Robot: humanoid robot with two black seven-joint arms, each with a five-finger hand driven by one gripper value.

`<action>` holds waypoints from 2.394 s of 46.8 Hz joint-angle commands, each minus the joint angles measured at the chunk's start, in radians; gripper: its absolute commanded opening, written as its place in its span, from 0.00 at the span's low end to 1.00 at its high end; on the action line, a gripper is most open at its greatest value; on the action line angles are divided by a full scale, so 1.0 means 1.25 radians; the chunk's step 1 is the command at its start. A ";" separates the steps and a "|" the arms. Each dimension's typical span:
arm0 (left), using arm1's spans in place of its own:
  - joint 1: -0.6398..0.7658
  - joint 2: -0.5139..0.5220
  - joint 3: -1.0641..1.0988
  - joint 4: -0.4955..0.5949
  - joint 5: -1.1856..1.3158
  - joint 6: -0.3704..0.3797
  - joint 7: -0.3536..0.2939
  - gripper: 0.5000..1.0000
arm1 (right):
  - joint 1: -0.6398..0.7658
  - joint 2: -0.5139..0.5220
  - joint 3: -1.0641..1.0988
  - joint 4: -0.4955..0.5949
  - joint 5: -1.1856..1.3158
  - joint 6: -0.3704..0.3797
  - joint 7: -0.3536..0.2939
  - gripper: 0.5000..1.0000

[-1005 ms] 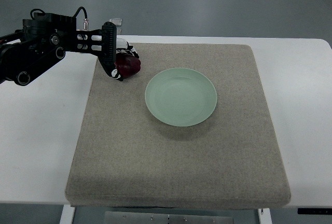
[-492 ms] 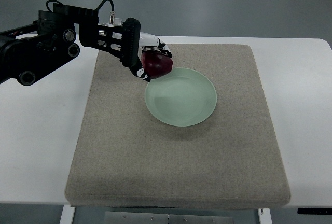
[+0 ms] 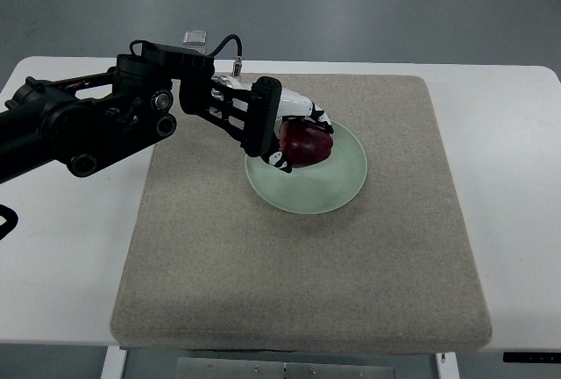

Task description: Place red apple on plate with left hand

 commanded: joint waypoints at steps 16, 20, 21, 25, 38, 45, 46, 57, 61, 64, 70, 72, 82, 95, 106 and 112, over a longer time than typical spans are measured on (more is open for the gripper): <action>0.015 -0.016 0.012 0.011 0.025 0.005 0.000 0.00 | 0.000 0.000 0.000 0.000 0.000 0.000 0.000 0.93; 0.016 -0.015 0.020 0.011 0.036 0.005 0.000 0.02 | 0.000 0.000 0.000 0.000 0.000 0.000 0.000 0.93; 0.016 -0.015 0.022 0.011 0.040 0.005 0.000 0.02 | 0.000 0.000 0.000 0.000 0.000 0.000 0.000 0.93; 0.016 -0.016 0.022 0.018 0.049 0.006 0.000 0.19 | 0.000 0.000 0.000 0.000 0.000 0.001 0.000 0.93; 0.015 -0.018 0.019 0.020 0.047 0.006 0.000 0.95 | 0.000 0.000 0.000 0.000 0.000 0.000 0.000 0.93; 0.015 -0.016 0.013 0.019 0.032 0.006 0.000 0.99 | 0.000 0.000 0.000 0.000 0.000 0.001 0.000 0.93; 0.015 -0.015 0.011 0.018 0.029 0.007 0.000 0.99 | 0.000 0.000 0.000 0.000 0.000 0.000 0.000 0.93; 0.007 0.015 -0.005 0.027 -0.165 0.027 -0.001 0.99 | 0.000 0.000 0.000 0.000 0.000 0.000 0.000 0.93; -0.006 0.041 -0.004 0.031 -0.284 0.027 -0.001 0.99 | 0.000 0.000 0.000 0.000 0.000 0.000 0.000 0.93; -0.022 0.066 -0.002 0.036 -0.382 0.027 -0.001 0.99 | 0.000 0.000 0.000 0.000 0.000 0.000 0.000 0.93; -0.026 0.092 0.002 0.096 -0.575 0.027 -0.001 0.99 | 0.000 0.000 0.000 0.000 0.000 0.001 0.000 0.93; -0.026 0.093 0.001 0.122 -0.636 0.027 -0.001 0.99 | 0.000 0.000 0.000 0.000 0.000 0.000 0.000 0.93; -0.020 0.136 -0.002 0.192 -0.843 0.027 -0.001 0.99 | 0.000 0.000 -0.001 0.000 0.000 0.001 0.000 0.93; 0.027 0.162 -0.008 0.245 -1.086 0.016 -0.002 0.99 | 0.000 0.000 0.000 0.000 0.000 0.000 0.000 0.93; 0.069 0.171 -0.013 0.257 -1.171 0.016 -0.002 1.00 | 0.000 0.000 0.000 0.000 0.000 0.000 0.000 0.93; 0.078 0.196 -0.013 0.258 -1.293 -0.001 -0.002 1.00 | 0.000 0.000 0.000 0.000 0.000 0.001 0.000 0.93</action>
